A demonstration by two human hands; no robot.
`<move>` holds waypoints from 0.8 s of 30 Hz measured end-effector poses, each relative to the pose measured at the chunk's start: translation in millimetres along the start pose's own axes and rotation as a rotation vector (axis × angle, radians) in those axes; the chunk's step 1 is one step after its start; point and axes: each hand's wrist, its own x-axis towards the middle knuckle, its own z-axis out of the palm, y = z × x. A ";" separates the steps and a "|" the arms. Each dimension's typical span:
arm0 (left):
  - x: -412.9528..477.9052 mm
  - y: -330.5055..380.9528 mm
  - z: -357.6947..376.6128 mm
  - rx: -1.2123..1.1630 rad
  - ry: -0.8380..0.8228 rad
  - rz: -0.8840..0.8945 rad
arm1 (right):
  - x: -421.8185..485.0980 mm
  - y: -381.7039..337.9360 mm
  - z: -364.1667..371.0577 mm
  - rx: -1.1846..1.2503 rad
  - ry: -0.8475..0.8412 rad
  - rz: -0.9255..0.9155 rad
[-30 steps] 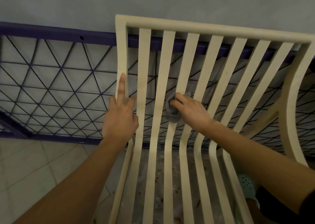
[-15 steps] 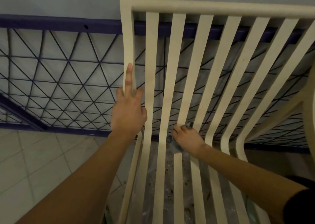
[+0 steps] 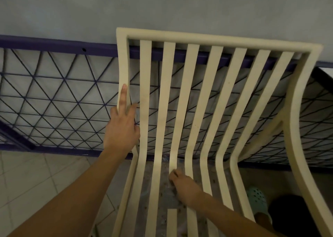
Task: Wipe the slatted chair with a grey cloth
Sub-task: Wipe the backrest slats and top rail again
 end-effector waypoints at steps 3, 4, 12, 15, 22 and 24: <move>-1.2 0.6 0.4 -0.022 0.006 0.005 | -18.7 14.0 -0.8 0.198 0.223 0.001; -2.1 -1.2 2.3 -0.031 0.007 0.016 | -23.0 21.7 -7.0 0.285 0.293 -0.005; 6.1 -1.2 1.2 -0.125 -0.024 0.004 | -81.2 60.8 -149.6 0.718 0.781 0.060; 32.2 31.6 -20.3 -0.137 0.059 0.151 | -101.1 71.8 -207.0 0.689 1.030 0.014; 134.1 126.9 -72.5 -0.319 0.124 0.439 | -94.8 85.3 -316.6 0.578 1.316 -0.127; 152.1 140.3 -71.6 -0.268 0.169 0.496 | -82.4 83.0 -322.8 0.484 1.287 -0.154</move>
